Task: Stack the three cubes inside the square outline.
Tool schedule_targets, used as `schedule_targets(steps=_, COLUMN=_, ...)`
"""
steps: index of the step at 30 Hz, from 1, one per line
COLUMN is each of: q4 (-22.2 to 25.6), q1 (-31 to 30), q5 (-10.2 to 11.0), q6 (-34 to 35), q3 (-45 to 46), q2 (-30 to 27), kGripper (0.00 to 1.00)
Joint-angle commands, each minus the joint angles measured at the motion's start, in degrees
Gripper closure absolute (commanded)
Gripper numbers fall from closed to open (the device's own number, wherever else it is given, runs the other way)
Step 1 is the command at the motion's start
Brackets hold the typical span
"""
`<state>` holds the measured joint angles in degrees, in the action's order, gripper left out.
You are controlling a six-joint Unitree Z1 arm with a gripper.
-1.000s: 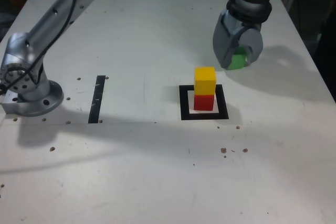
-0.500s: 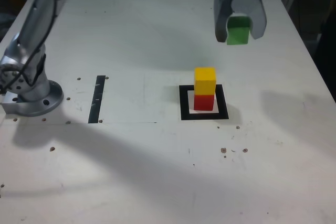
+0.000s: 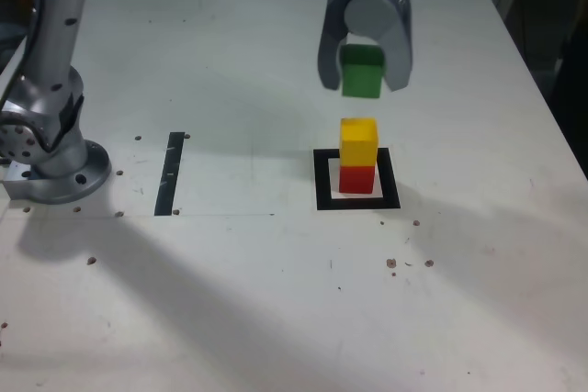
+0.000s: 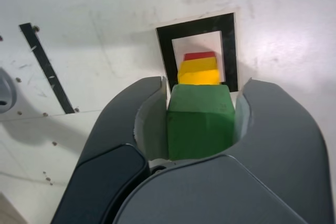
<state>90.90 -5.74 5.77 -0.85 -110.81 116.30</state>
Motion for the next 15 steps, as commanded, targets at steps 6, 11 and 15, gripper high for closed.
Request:
schedule_targets(steps=6, q4=-3.08, q1=-0.31, q5=-1.80, q6=0.99, q3=4.96, q2=-0.36, kGripper=0.83)
schedule_targets(steps=11, q4=-4.20, q1=-0.32, q5=-1.88, q6=1.03, q3=6.09, q2=-0.53, kGripper=0.83)
schedule_targets(steps=15, q4=-5.61, q1=-0.32, q5=-2.13, q6=1.02, q3=7.32, q2=-0.50, kGripper=0.83)
